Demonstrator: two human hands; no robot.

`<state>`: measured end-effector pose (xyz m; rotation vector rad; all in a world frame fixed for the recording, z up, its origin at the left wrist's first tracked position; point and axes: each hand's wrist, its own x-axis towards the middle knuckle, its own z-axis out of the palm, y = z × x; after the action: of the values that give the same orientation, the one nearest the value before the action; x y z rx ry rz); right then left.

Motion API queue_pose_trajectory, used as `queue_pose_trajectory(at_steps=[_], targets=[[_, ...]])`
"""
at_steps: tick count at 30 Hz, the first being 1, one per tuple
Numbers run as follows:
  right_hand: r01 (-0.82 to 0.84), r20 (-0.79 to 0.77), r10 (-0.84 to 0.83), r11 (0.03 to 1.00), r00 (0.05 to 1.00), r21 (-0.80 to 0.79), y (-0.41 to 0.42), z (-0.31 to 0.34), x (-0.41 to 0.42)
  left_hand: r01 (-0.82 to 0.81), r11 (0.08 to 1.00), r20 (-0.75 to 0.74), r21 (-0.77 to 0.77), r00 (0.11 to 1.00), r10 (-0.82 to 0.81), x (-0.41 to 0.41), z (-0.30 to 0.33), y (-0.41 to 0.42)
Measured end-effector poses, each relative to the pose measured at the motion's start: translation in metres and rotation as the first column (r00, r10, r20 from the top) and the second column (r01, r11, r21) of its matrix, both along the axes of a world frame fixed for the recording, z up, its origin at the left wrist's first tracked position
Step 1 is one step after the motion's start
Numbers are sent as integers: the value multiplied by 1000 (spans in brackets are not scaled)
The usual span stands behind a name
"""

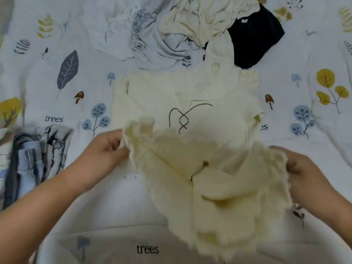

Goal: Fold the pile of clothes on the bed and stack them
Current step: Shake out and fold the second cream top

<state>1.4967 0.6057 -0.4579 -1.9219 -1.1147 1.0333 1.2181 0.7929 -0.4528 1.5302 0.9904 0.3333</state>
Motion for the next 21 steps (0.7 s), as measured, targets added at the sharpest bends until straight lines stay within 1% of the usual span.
queue_pose_trajectory(at_steps=[2,4,5,7,8,9,11,13,14,15,16,18,20,21], targets=[[122,-38,-120,990,992,70,28,3,12,-132,991,14,-21,991,133,12,-3,24],[272,-103,-260,954,960,127,58,1,26,-255,966,14,-37,967,255,23,-8,50],[337,-108,-324,932,940,135,73,-2,33,-311,949,9,-46,950,312,28,-12,62],[427,-77,-420,895,904,128,101,-14,46,-434,897,-24,-91,901,433,38,-25,84],[448,-11,-450,887,893,107,114,-23,52,-481,869,-59,-118,877,477,42,-33,93],[452,92,-457,889,885,67,124,-32,55,-501,859,-124,-107,864,489,46,-43,101],[437,276,-401,896,874,-83,138,-49,56,-472,881,-276,-44,853,443,51,-59,110],[368,382,-268,904,885,-219,142,-61,52,-417,909,-367,11,844,392,55,-70,112],[340,427,-217,910,878,-236,143,-65,50,-392,918,-386,64,839,385,57,-72,112],[332,469,-202,919,860,-212,143,-67,49,-367,919,-383,145,835,394,59,-73,113],[342,498,-226,927,837,-154,144,-67,49,-350,904,-364,246,831,421,61,-72,114],[402,492,-369,915,789,41,143,-64,53,-347,826,-299,443,812,502,62,-69,118],[459,438,-494,867,751,192,147,-61,57,-392,735,-204,553,792,576,62,-64,125],[463,446,-501,863,742,199,149,-61,60,-404,712,-187,574,783,594,64,-62,128]])
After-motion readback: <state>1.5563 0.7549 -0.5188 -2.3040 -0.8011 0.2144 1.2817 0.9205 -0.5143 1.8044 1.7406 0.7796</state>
